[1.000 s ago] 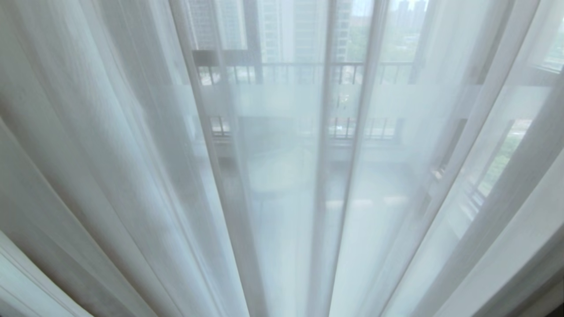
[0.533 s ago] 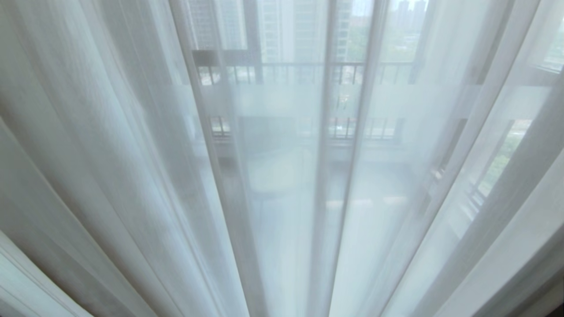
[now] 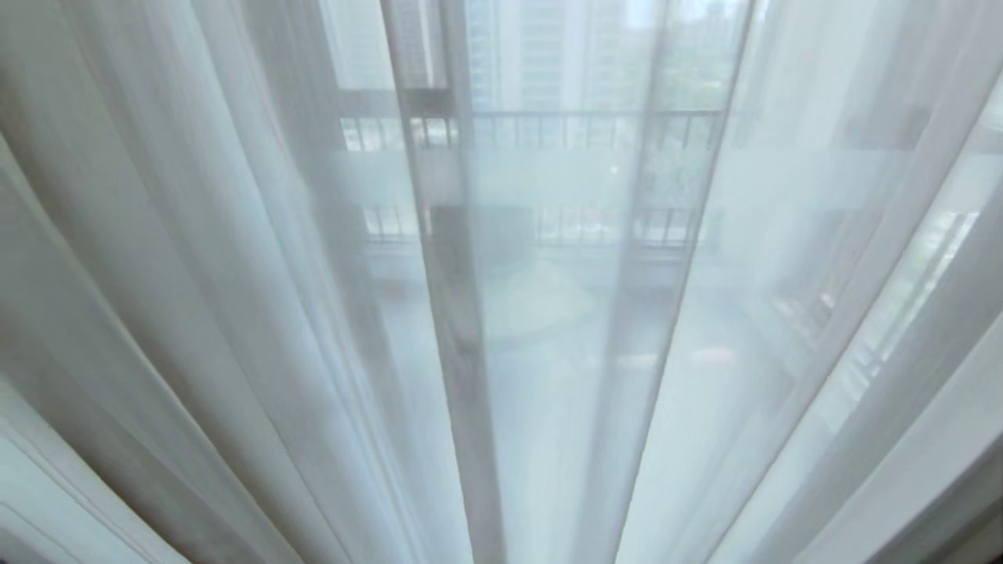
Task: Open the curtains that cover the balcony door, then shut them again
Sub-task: Close the outer curtains on both sides
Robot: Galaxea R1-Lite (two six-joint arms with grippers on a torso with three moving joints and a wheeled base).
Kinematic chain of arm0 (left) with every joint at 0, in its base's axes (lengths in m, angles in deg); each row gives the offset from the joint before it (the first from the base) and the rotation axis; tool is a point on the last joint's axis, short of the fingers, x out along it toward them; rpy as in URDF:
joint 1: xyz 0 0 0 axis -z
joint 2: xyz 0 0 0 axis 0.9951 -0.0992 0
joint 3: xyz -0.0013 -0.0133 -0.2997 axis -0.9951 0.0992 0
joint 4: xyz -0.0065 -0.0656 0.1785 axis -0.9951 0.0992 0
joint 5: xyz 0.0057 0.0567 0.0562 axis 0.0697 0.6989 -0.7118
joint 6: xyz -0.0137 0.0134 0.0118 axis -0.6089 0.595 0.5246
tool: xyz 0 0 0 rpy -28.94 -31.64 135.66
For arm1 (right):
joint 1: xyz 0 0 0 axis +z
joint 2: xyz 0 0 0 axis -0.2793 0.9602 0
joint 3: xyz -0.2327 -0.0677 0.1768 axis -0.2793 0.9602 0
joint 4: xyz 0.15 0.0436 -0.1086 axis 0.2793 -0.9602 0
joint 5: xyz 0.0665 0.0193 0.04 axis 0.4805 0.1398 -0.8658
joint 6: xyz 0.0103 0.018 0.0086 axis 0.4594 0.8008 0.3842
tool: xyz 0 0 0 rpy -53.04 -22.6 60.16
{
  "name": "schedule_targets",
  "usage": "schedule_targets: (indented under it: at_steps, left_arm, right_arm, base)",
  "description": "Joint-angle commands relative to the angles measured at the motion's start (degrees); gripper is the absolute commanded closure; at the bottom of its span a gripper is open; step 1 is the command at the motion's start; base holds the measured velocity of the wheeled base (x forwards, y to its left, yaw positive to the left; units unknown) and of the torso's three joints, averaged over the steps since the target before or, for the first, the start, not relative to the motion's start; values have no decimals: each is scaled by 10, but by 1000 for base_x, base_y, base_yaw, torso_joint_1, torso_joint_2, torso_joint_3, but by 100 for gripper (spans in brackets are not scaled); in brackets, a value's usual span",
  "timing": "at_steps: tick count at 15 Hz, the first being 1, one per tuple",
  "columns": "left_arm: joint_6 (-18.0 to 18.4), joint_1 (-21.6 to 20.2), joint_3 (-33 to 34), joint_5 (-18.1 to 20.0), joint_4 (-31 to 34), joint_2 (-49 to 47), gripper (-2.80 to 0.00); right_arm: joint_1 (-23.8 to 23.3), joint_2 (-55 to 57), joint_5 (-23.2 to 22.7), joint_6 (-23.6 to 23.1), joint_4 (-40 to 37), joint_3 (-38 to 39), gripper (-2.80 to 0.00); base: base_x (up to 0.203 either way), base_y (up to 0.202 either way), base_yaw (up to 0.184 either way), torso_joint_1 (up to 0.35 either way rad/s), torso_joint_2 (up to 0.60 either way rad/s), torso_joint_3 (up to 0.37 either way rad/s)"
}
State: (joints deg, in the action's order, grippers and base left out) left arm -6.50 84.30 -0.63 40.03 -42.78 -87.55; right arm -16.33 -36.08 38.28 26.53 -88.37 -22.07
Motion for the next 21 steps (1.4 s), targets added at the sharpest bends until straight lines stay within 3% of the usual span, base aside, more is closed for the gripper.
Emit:
schedule_targets:
  at_steps: [1, 21]
  left_arm:
    - [-1, 0, 0, 0, 0, 0, 0]
    - [-2, 0, 0, 0, -1, 0, 0]
  right_arm:
    - [0, 0, 0, -1, 0, 0, 0]
    - [0, 0, 0, -1, 0, 0, 0]
  base:
    - [0, 197, 0, -4, 1, 2]
    - [0, 190, -1, 3, 2, 2]
